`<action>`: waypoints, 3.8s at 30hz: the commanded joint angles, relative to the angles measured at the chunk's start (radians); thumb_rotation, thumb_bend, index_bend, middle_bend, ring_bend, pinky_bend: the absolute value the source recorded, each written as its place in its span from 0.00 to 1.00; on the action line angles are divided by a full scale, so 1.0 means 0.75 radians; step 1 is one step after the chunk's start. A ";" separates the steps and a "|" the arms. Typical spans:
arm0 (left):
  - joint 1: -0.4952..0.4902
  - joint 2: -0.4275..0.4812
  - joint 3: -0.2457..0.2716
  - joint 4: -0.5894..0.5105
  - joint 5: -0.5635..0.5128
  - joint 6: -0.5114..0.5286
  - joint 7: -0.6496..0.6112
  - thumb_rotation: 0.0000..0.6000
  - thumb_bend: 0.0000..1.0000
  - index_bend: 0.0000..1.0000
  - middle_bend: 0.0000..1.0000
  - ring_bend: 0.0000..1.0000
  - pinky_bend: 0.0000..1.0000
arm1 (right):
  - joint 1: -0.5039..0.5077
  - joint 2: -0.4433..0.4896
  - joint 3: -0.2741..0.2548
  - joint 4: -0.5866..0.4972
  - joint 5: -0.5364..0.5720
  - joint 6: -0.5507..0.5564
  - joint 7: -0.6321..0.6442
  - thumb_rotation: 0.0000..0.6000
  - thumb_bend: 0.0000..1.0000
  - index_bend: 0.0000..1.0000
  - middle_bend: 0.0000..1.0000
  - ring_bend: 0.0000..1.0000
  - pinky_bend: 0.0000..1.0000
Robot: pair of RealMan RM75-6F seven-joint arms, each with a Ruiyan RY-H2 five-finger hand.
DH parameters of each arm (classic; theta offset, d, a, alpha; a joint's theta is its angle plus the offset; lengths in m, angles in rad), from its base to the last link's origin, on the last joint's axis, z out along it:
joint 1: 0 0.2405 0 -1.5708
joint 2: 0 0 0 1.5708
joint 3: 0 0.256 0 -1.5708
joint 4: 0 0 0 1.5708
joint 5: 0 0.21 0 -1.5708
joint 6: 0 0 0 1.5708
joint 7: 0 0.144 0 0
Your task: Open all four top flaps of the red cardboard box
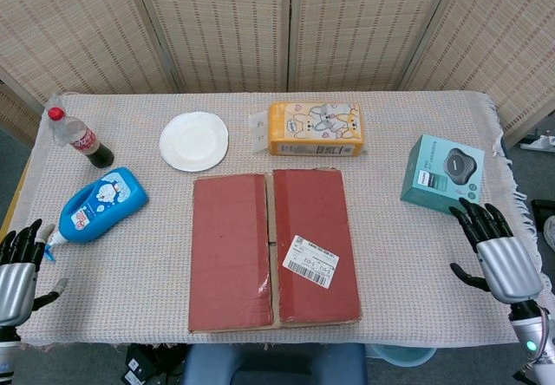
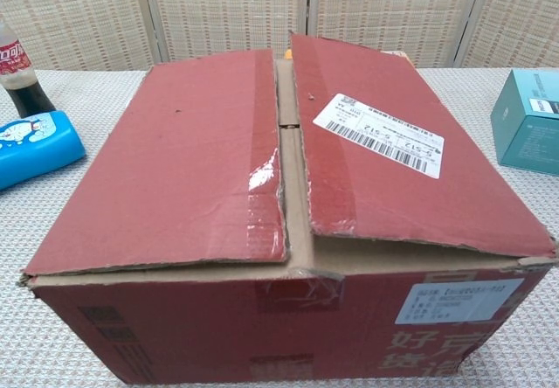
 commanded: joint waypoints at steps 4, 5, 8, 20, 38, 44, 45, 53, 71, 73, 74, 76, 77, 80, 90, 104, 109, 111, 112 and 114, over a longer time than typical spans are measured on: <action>0.008 0.008 0.006 -0.009 0.003 0.006 -0.003 1.00 0.29 0.07 0.04 0.09 0.00 | 0.195 0.171 0.025 -0.206 -0.181 -0.173 0.080 1.00 0.26 0.06 0.06 0.07 0.00; 0.010 0.011 0.007 -0.013 0.002 0.007 -0.003 1.00 0.29 0.07 0.04 0.09 0.00 | 0.235 0.193 0.036 -0.242 -0.201 -0.215 0.073 1.00 0.26 0.06 0.06 0.07 0.00; 0.018 0.017 0.008 -0.019 0.004 0.020 -0.005 1.00 0.29 0.08 0.05 0.09 0.00 | 0.342 0.227 0.066 -0.333 -0.223 -0.344 0.040 1.00 0.26 0.09 0.09 0.07 0.00; 0.053 0.049 0.018 -0.050 0.001 0.055 -0.006 1.00 0.29 0.11 0.05 0.10 0.00 | 0.775 0.175 0.156 -0.518 -0.165 -0.845 0.265 0.66 0.14 0.17 0.12 0.08 0.00; 0.053 0.054 0.021 -0.062 -0.020 0.022 -0.009 1.00 0.29 0.12 0.05 0.10 0.00 | 1.054 0.042 0.223 -0.517 0.099 -1.115 0.139 0.60 0.12 0.29 0.23 0.12 0.00; 0.060 0.058 0.022 -0.058 -0.030 0.020 -0.018 1.00 0.29 0.12 0.05 0.10 0.00 | 1.070 0.038 0.201 -0.525 0.182 -1.128 0.007 0.60 0.12 0.37 0.32 0.15 0.00; 0.060 0.059 0.022 -0.058 -0.030 0.019 -0.018 1.00 0.29 0.12 0.05 0.10 0.00 | 1.070 0.038 0.197 -0.526 0.193 -1.126 -0.012 0.60 0.12 0.38 0.34 0.16 0.00; 0.056 0.060 0.015 -0.058 -0.029 0.019 -0.022 1.00 0.29 0.12 0.05 0.10 0.00 | 1.046 0.050 0.175 -0.560 0.252 -1.057 -0.111 0.60 0.12 0.46 0.45 0.26 0.00; 0.012 0.107 -0.028 -0.085 -0.018 0.004 -0.016 1.00 0.29 0.14 0.06 0.10 0.00 | 0.801 0.334 0.120 -0.670 -0.025 -0.703 0.105 0.59 0.12 0.51 0.50 0.35 0.00; 0.000 0.116 -0.034 -0.089 -0.010 -0.003 -0.015 1.00 0.29 0.14 0.06 0.11 0.00 | 0.764 0.373 0.108 -0.677 -0.066 -0.653 0.136 0.59 0.12 0.52 0.51 0.35 0.00; -0.009 0.122 -0.038 -0.091 -0.002 -0.009 -0.021 1.00 0.29 0.14 0.06 0.11 0.00 | 0.739 0.398 0.098 -0.680 -0.095 -0.618 0.156 0.59 0.12 0.52 0.51 0.35 0.00; -0.028 0.133 -0.042 -0.094 0.013 -0.027 -0.039 1.00 0.29 0.15 0.07 0.12 0.00 | 0.698 0.434 0.082 -0.681 -0.136 -0.565 0.184 0.59 0.12 0.52 0.51 0.35 0.00; -0.039 0.141 -0.044 -0.097 0.023 -0.040 -0.052 1.00 0.29 0.15 0.08 0.12 0.00 | 0.677 0.451 0.074 -0.682 -0.155 -0.537 0.199 0.59 0.12 0.52 0.51 0.35 0.00; -0.084 0.179 -0.047 -0.116 0.063 -0.095 -0.121 1.00 0.29 0.15 0.08 0.13 0.00 | 0.608 0.505 0.044 -0.676 -0.215 -0.447 0.254 0.59 0.12 0.52 0.51 0.35 0.00; -0.292 0.298 -0.066 -0.181 0.279 -0.270 -0.439 1.00 0.29 0.17 0.13 0.17 0.00 | 0.399 0.631 -0.076 -0.604 -0.381 -0.216 0.456 0.59 0.12 0.53 0.51 0.35 0.00; -0.620 0.280 -0.109 -0.227 0.481 -0.477 -0.654 1.00 0.29 0.19 0.17 0.18 0.00 | 0.212 0.557 -0.167 -0.409 -0.351 -0.072 0.609 0.59 0.12 0.53 0.49 0.35 0.00; -0.744 0.247 -0.101 -0.243 0.557 -0.566 -0.710 0.85 0.27 0.20 0.19 0.19 0.00 | 0.172 0.522 -0.164 -0.362 -0.338 -0.004 0.638 0.59 0.12 0.53 0.47 0.34 0.00; -0.797 0.228 -0.099 -0.247 0.583 -0.597 -0.735 0.76 0.27 0.21 0.20 0.20 0.00 | 0.162 0.509 -0.159 -0.346 -0.332 0.018 0.647 0.59 0.11 0.53 0.47 0.34 0.00; -0.824 0.218 -0.098 -0.247 0.595 -0.614 -0.744 0.71 0.26 0.22 0.21 0.20 0.00 | 0.159 0.504 -0.156 -0.339 -0.331 0.025 0.651 0.59 0.12 0.53 0.47 0.34 0.00; -0.864 0.207 -0.095 -0.255 0.603 -0.644 -0.761 0.61 0.26 0.24 0.22 0.22 0.00 | 0.157 0.499 -0.154 -0.331 -0.330 0.030 0.658 0.59 0.12 0.52 0.46 0.33 0.00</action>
